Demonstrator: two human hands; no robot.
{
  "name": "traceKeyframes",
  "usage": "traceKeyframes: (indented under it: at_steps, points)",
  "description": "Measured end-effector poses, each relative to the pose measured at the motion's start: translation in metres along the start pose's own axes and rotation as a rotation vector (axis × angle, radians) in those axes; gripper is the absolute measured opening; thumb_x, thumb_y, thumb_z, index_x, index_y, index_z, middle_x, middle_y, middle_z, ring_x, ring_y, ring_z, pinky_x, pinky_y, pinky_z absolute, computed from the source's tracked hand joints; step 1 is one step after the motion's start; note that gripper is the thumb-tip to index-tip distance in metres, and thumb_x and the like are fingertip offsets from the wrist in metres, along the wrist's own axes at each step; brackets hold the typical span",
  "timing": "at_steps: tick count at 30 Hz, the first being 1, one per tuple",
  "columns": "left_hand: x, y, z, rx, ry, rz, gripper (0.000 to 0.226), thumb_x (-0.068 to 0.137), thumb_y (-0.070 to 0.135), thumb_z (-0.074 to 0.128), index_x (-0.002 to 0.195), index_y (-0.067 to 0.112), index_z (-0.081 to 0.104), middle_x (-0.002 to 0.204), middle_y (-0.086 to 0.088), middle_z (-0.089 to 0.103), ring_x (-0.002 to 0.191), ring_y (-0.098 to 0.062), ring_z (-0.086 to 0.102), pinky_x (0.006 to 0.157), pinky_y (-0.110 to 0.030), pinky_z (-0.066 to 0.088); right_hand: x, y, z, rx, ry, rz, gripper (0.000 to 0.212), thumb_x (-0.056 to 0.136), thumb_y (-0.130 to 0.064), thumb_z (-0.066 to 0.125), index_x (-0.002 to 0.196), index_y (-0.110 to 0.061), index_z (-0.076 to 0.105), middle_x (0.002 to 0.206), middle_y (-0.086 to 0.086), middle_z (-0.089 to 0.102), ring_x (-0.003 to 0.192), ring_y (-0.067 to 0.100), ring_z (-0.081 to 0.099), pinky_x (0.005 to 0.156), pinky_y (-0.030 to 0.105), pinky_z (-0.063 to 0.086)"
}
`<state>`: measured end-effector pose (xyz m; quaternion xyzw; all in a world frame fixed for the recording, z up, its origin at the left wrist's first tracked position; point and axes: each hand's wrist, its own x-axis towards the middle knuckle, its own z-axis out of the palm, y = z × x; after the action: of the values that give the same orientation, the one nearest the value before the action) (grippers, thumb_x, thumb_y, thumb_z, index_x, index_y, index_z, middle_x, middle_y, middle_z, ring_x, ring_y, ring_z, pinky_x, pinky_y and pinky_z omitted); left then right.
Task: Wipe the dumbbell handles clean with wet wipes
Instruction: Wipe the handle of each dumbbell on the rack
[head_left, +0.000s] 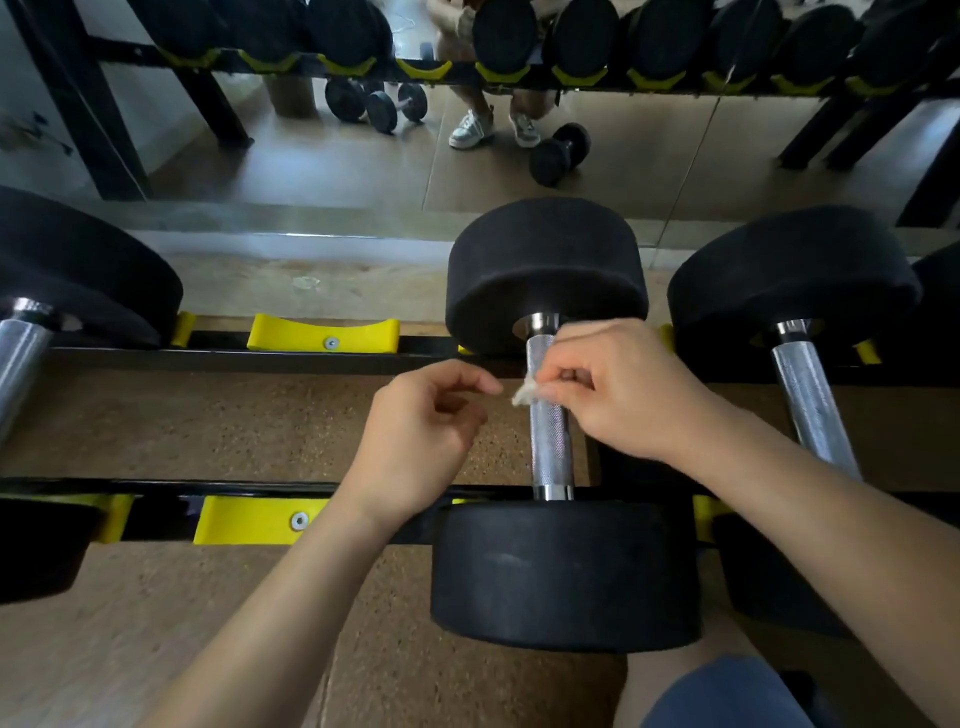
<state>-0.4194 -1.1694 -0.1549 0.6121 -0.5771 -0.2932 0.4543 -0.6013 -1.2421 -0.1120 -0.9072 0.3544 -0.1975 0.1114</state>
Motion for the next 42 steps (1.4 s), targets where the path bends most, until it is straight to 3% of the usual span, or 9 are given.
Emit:
traceKeyframes:
  at_steps: [3, 7, 14, 20, 24, 27, 34, 39, 42]
  points:
    - [-0.001, 0.002, 0.004, -0.037, -0.035, 0.016, 0.026, 0.085, 0.006, 0.067, 0.084, 0.032, 0.07, 0.074, 0.006, 0.069, 0.068, -0.018, 0.064, 0.067, -0.043, 0.057, -0.012, -0.002, -0.003, 0.001, -0.082, -0.057, 0.011, 0.084, -0.015, 0.066, 0.077, -0.016, 0.074, 0.072, -0.012, 0.059, 0.065, -0.003, 0.05, 0.062, 0.01, 0.038]
    - [0.005, 0.007, 0.01, 0.004, -0.036, 0.074, 0.03, 0.087, 0.008, 0.067, 0.088, 0.038, 0.07, 0.073, 0.022, 0.067, 0.067, -0.002, 0.061, 0.071, -0.026, 0.052, 0.004, 0.009, 0.003, -0.162, 0.234, 0.08, 0.019, 0.087, -0.019, 0.056, 0.074, -0.012, 0.069, 0.072, -0.001, 0.06, 0.064, 0.017, 0.058, 0.055, 0.037, 0.049]
    - [0.009, 0.007, 0.01, 0.033, -0.03, 0.053, 0.032, 0.086, 0.004, 0.065, 0.089, 0.035, 0.073, 0.077, 0.021, 0.069, 0.072, -0.002, 0.063, 0.075, -0.03, 0.054, 0.005, 0.009, 0.02, 0.233, 0.366, 0.48, 0.023, 0.086, -0.012, 0.064, 0.063, -0.011, 0.068, 0.055, 0.0, 0.063, 0.054, 0.018, 0.064, 0.058, 0.041, 0.057]
    - [-0.003, 0.034, -0.007, 0.076, -0.132, 0.078, 0.032, 0.085, 0.004, 0.067, 0.083, 0.034, 0.076, 0.084, 0.016, 0.073, 0.075, -0.002, 0.065, 0.072, -0.023, 0.049, -0.028, -0.001, 0.018, 0.299, 0.147, 0.516, 0.021, 0.086, -0.016, 0.068, 0.066, -0.017, 0.073, 0.055, -0.008, 0.062, 0.057, 0.003, 0.057, 0.051, 0.011, 0.041]
    - [-0.047, 0.06, -0.024, 0.239, -0.304, 0.194, 0.021, 0.078, 0.053, 0.068, 0.095, 0.041, 0.07, 0.085, 0.016, 0.064, 0.072, -0.006, 0.062, 0.06, -0.019, 0.046, -0.014, 0.008, 0.019, 0.378, 0.266, 0.568, 0.024, 0.084, -0.016, 0.07, 0.06, -0.017, 0.069, 0.053, -0.007, 0.06, 0.052, 0.001, 0.053, 0.05, 0.012, 0.038]
    - [-0.064, 0.059, -0.018, 0.342, -0.246, 0.241, 0.041, 0.066, 0.072, 0.063, 0.093, 0.041, 0.062, 0.088, 0.022, 0.051, 0.074, 0.001, 0.055, 0.06, -0.016, 0.042, -0.024, 0.002, 0.014, 0.338, 0.056, 0.576, 0.024, 0.083, -0.018, 0.071, 0.059, -0.021, 0.069, 0.055, -0.009, 0.06, 0.055, -0.002, 0.053, 0.05, 0.008, 0.037]
    - [-0.067, 0.05, -0.01, 0.263, -0.161, 0.228, 0.041, 0.063, 0.068, 0.069, 0.086, 0.036, 0.057, 0.072, 0.015, 0.043, 0.067, -0.003, 0.046, 0.057, -0.016, 0.035, -0.026, -0.009, -0.008, 0.258, -0.331, 0.552, 0.017, 0.08, -0.021, 0.073, 0.063, -0.021, 0.073, 0.054, -0.017, 0.06, 0.057, -0.009, 0.055, 0.048, 0.005, 0.036]
    - [-0.082, 0.066, -0.008, 0.341, -0.116, -0.004, 0.039, 0.066, 0.064, 0.066, 0.095, 0.039, 0.057, 0.08, 0.021, 0.046, 0.075, -0.001, 0.049, 0.06, -0.015, 0.04, -0.004, -0.047, -0.021, 0.167, -0.639, 0.484, 0.013, 0.079, -0.014, 0.066, 0.069, -0.016, 0.074, 0.067, -0.005, 0.066, 0.07, 0.013, 0.063, 0.062, 0.027, 0.052]
    - [-0.09, 0.092, -0.019, 0.059, -0.032, -0.273, 0.019, 0.082, 0.039, 0.072, 0.093, 0.034, 0.056, 0.077, 0.014, 0.06, 0.073, -0.002, 0.058, 0.064, -0.021, 0.046, 0.02, -0.078, -0.031, 0.238, -0.581, 0.452, 0.019, 0.082, -0.016, 0.059, 0.069, -0.015, 0.073, 0.07, -0.004, 0.067, 0.076, 0.019, 0.063, 0.07, 0.035, 0.054]
